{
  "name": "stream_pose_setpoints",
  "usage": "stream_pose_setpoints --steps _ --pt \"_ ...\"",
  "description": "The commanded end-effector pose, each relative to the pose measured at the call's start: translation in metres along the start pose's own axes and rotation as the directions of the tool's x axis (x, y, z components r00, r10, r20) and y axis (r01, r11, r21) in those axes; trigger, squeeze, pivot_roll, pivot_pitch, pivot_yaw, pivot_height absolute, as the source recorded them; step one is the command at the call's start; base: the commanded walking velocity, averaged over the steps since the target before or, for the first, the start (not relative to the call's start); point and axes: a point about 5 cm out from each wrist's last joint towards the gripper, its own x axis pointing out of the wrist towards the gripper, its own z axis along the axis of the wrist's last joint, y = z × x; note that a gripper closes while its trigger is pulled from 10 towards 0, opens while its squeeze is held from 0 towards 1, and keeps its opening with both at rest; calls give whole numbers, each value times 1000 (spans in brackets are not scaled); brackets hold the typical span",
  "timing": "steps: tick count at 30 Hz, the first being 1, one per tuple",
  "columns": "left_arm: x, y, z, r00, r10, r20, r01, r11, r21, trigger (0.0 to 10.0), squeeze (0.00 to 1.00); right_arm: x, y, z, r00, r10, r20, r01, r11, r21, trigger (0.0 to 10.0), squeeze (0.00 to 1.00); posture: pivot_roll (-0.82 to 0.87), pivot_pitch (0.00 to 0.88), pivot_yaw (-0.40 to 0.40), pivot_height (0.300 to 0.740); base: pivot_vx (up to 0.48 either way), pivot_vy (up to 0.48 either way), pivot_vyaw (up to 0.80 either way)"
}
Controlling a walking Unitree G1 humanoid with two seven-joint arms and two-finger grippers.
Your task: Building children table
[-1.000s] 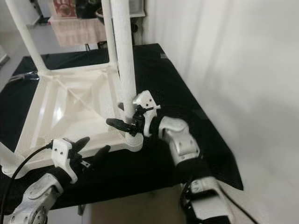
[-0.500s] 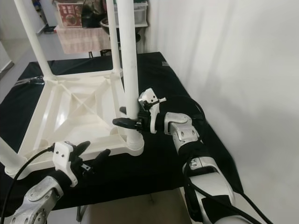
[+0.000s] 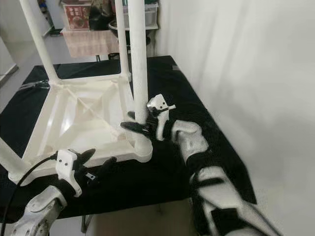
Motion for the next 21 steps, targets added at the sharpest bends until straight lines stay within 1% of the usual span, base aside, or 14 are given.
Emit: stream_pose_setpoints --steps 1,2,4,5,7,9,12,13,14,16,17,18,19,21 --pt "-3 3 -2 1000 13 -2 -13 1000 -10 10000 0 -20 19 -53 957 -194 -215 210 976 55 0 0 2 0 -18 740 0 0 0" --pt "-3 4 -2 1000 15 -2 -15 1000 -10 10000 0 -25 28 -61 954 -187 -235 209 975 74 0 0 2 0 -18 740 0 0 0" --pt "-3 5 -1 1000 16 -1 -16 1000 -7 10000 0 -23 28 -63 956 -167 -241 192 978 84 0 0 -16 0 -6 740 0 0 0" --pt "-2 5 -1 1000 15 -1 -15 1000 -8 10000 0 -21 23 -61 955 -174 -238 199 977 82 0 0 -16 0 -6 740 0 0 0" --pt "-2 5 -1 1000 12 -1 -12 1000 -9 10000 0 -18 20 -59 959 -162 -231 182 981 69 0 0 -10 0 -17 740 0 0 0" --pt "-2 5 0 1000 15 4 -15 1000 -11 10000 0 -15 22 -58 964 -136 -230 149 988 41 0 0 -15 0 -14 740 0 0 0" --pt "-2 6 0 999 30 13 -30 999 -13 10000 0 -16 25 -55 957 -168 -238 182 983 36 0 0 -16 0 -13 740 0 0 0" --pt "-1 6 0 999 30 14 -29 999 -13 10000 0 -16 25 -52 957 -171 -232 186 982 44 10000 0 -17 0 -13 740 0 0 0" --pt "-1 6 0 1000 26 13 -26 1000 -13 10000 0 -15 27 -49 965 -141 -221 156 986 53 10000 149 -17 0 -13 740 0 0 0" --pt "-1 6 0 1000 24 12 -23 1000 -14 10000 0 -16 29 -46 969 -125 -215 140 988 58 10000 149 -17 0 -13 740 0 0 0" --pt "0 6 0 1000 21 12 -21 1000 -15 10000 0 -15 31 -42 975 -100 -199 117 990 76 10000 1000 -17 0 -10 740 0 0 0" --pt "0 6 0 1000 21 12 -21 1000 -15 10000 0 -15 31 -42 975 -100 -199 117 990 76 10000 1000 -17 0 -10 740 0 0 0" --pt "0 6 0 1000 19 11 -18 1000 -16 10000 0 -11 35 -32 988 5 -152 13 993 118 10000 1000 -17 0 -9 740 0 0 0" --pt "0 6 0 1000 19 11 -18 1000 -16 10000 0 -11 35 -32 988 5 -152 13 993 118 10000 1000 -17 0 -9 740 0 0 0"
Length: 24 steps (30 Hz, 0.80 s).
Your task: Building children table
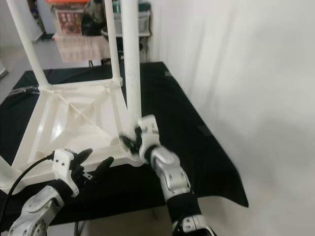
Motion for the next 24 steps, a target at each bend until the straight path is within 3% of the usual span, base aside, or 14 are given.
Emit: stream_pose_setpoints --steps 1,3,4,5,6,9,10,11,15,16,17,24 --pt "1 1 0 1000 -1 5 1 1000 -11 10000 0 6 10 24 988 136 69 -135 991 -26 10000 1000 -16 0 -8 740 0 0 0" --pt "2 1 0 1000 -3 6 3 1000 -12 10000 0 2 8 47 914 394 101 -380 915 -134 10000 1000 -9 0 -12 740 0 0 0" --pt "2 1 0 1000 -3 6 3 1000 -12 10000 0 1 3 51 883 464 68 -446 876 -184 10000 0 -7 0 -12 740 0 0 0" --pt "2 1 0 1000 -3 6 3 1000 -12 10000 0 1 3 51 883 464 68 -446 876 -184 10000 0 -7 0 -12 740 0 0 0" --pt "3 1 0 1000 -2 7 2 1000 -12 10000 0 -1 -4 53 850 527 10 -512 829 -225 10000 0 4 0 -19 740 0 0 0" --pt "3 1 -1 1000 0 8 0 1000 -10 10000 0 -4 -8 55 798 602 -40 -593 770 -237 10000 0 9 0 -24 740 0 0 0" --pt "3 1 -1 1000 0 8 0 1000 -10 10000 0 -4 -8 55 798 602 -40 -593 770 -237 10000 0 9 0 -24 740 0 0 0" --pt "3 1 -1 1000 5 9 -5 1000 -8 10000 0 -3 -9 57 771 634 -57 -629 745 -221 10000 0 15 0 -26 740 0 0 0" --pt "4 0 -1 1000 7 9 -7 1000 -7 10000 0 -1 -10 61 759 648 -64 -646 736 -202 10000 0 23 0 -30 740 0 0 0" --pt "4 0 -1 1000 7 9 -7 1000 -6 10000 0 0 -10 63 755 653 -67 -651 733 -196 1059 0 26 0 -32 740 0 0 0" --pt "4 0 -1 1000 8 9 -8 1000 -6 10000 0 1 -11 65 746 663 -68 -662 727 -180 0 0 29 0 -33 740 0 0 0" --pt "5 -1 -2 1000 7 11 -7 1000 -5 10000 0 -2 -20 64 710 698 -89 -702 694 -159 0 0 23 0 -33 740 0 0 0"
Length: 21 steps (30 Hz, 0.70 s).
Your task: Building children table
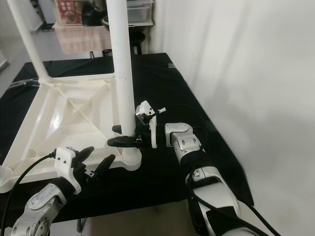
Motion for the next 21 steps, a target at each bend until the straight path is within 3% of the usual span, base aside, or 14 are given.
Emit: stream_pose_setpoints --steps 1,8,9,10,11,12,15,16,21 --pt "0 0 -2 1000 6 -2 -6 1000 -3 10000 0 -1 1 -6 1000 27 2 -27 999 35 0 0 22 0 -33 740 0 0 0" --pt "-1 0 -2 1000 6 0 -6 1000 -3 10000 0 -10 4 -22 999 -33 -3 33 998 50 0 0 19 0 -33 740 0 0 0" --pt "-5 -1 -1 1000 7 2 -7 1000 -2 10000 0 -2 7 -48 935 -344 -83 348 936 49 0 0 13 0 -44 740 0 0 0" --pt "-5 -1 -1 1000 7 2 -7 1000 -2 10000 0 -2 7 -48 935 -344 -83 348 936 49 0 0 13 0 -44 740 0 0 0" --pt "-7 0 -1 1000 9 3 -9 1000 -2 10000 0 1 3 -58 763 -641 -83 646 753 122 0 0 5 0 -38 740 0 0 0" --pt "-9 0 0 1000 11 3 -11 1000 -5 10000 0 -2 19 -80 643 -744 -181 766 626 147 0 0 -16 0 -21 740 0 0 0" --pt "-9 0 0 1000 11 3 -11 1000 -5 10000 0 -2 19 -80 643 -744 -181 766 626 147 0 0 -16 0 -21 740 0 0 0" --pt "-9 1 0 1000 12 3 -12 1000 -8 10000 0 -5 31 -94 577 -779 -245 816 556 156 0 0 -16 0 -21 740 0 0 0" --pt "-10 1 -1 999 -31 -22 30 999 -17 10000 0 -1 18 -85 612 -775 -161 791 596 139 0 0 -22 0 1 740 0 0 0"
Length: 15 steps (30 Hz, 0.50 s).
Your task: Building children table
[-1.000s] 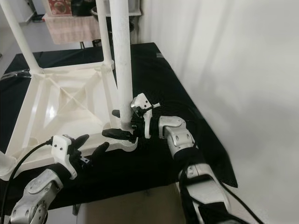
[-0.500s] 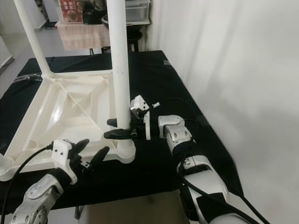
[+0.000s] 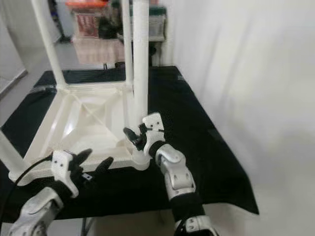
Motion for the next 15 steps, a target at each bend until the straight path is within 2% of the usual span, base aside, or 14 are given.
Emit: stream_pose_setpoints --steps 1,3,4,5,6,7,9,11,15 --pt "-1 0 -2 1000 -14 -23 14 1000 -3 10000 0 -9 -5 -45 981 -29 -189 41 997 62 0 0 -22 0 1 740 0 0 0" --pt "-2 1 -2 1000 -6 -20 6 1000 -2 10000 0 -9 -3 -45 982 -24 -189 37 997 65 0 0 -23 0 3 740 0 0 0" --pt "-2 1 -2 1000 10 -11 -10 1000 -3 10000 0 -10 -3 -43 984 -20 -176 33 997 70 549 0 -27 0 4 740 0 0 0" --pt "-2 1 -2 1000 10 -11 -10 1000 -3 10000 0 -10 -3 -43 984 -20 -176 33 997 70 549 0 -27 0 4 740 0 0 0" --pt "-2 1 -1 1000 12 -10 -12 1000 -3 10000 0 -11 -1 -39 988 -7 -155 20 996 82 10000 733 -24 0 -1 740 0 0 0" --pt "-2 1 -1 1000 13 -10 -13 1000 -2 10000 0 -12 2 -35 991 10 -131 3 995 101 10000 1000 -24 0 1 740 0 0 0" --pt "-1 2 -1 1000 12 -11 -12 1000 -3 10000 0 -13 7 -29 994 13 -110 0 993 120 10000 1000 -25 0 2 740 0 0 0" --pt "-1 2 -1 1000 10 -11 -10 1000 -4 10000 0 -12 13 -16 996 73 -58 -64 986 156 10000 1000 -25 0 6 740 0 0 0" --pt "0 2 -1 1000 6 -13 -6 1000 -6 10000 0 -8 12 -6 988 154 -13 -150 975 163 10000 1000 -28 0 8 740 0 0 0"
